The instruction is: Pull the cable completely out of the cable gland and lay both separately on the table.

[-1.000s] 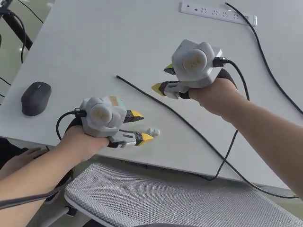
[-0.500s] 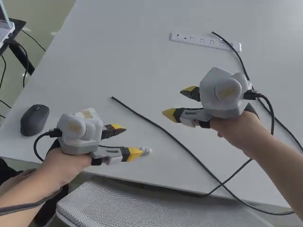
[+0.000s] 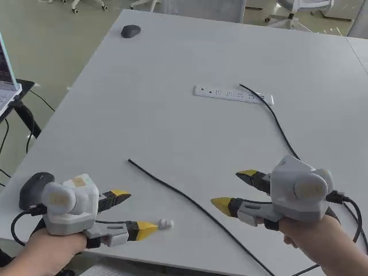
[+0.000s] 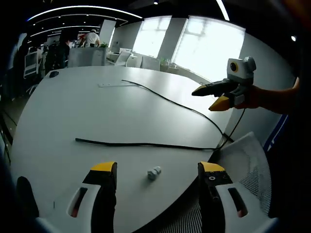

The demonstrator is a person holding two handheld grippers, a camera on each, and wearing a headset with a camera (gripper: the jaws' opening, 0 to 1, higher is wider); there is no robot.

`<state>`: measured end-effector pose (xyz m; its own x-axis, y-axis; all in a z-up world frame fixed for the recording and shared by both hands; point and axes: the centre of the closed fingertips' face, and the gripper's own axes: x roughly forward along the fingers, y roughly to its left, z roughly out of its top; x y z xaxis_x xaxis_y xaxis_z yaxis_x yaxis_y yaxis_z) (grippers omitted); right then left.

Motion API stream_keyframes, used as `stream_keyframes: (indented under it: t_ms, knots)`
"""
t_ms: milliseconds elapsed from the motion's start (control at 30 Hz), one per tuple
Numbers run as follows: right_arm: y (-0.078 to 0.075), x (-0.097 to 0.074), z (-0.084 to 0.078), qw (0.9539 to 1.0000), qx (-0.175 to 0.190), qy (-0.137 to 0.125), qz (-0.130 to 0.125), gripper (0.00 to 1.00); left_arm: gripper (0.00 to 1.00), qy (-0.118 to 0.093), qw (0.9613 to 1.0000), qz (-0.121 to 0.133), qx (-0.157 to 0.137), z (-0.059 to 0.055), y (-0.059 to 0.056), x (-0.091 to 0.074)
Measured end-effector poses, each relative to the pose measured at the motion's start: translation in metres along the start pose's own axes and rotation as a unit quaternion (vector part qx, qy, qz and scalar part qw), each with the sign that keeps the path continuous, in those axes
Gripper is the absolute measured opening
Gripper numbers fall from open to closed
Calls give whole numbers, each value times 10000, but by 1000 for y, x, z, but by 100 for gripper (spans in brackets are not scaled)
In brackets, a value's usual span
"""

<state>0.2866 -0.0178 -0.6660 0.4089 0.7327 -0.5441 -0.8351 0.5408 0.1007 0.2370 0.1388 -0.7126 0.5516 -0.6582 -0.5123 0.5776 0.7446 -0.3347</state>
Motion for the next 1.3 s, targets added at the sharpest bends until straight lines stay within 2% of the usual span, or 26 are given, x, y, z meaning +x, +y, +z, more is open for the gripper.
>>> stream_keyframes:
  t_ms: [133, 267, 367, 467, 567, 767, 900, 1067, 1133, 1200, 1300]
  knots:
    - [1, -16, -13, 9997, 227, -28, -7, 56, 71, 28, 10000, 72, 60, 1, -5, -9]
    - [7, -26, -25, 9993, 369, -65, 40, 60, 74, 31, 9999, 146, 1, -3, -7, -16]
    - [12, -29, -35, 9991, 411, -21, 74, 65, 77, 36, 9998, 193, -106, -6, -8, -21]
    - [18, -33, -45, 9989, 458, 9, 83, 67, 79, 52, 9997, 231, -67, -9, -10, -25]
    - [20, -36, -55, 9984, 557, 53, 29, 70, 81, 30, 9996, 259, -81, -8, -11, -29]
    - [31, -37, -71, 9981, 583, 147, 141, 78, 88, -26, 9997, 255, -21, -6, -14, -30]
    - [33, -38, -71, 9966, 799, 37, 202, 88, 94, -29, 9997, 221, -103, -9, -14, -30]
    - [34, -38, -69, 9936, 1091, -68, 298, 97, 97, -28, 9994, 305, -172, -8, -9, -32]
    - [34, -38, -68, 9913, 1264, -101, 362, 99, 98, -21, 9993, 281, -229, -8, -9, -32]
    - [33, -39, -68, 9909, 1291, -92, 372, 99, 98, 51, 9995, 276, -145, -8, -10, -31]
    - [33, -39, -69, 9909, 1291, -46, 378, 99, 99, 71, 9994, 280, -182, -10, -8, -30]
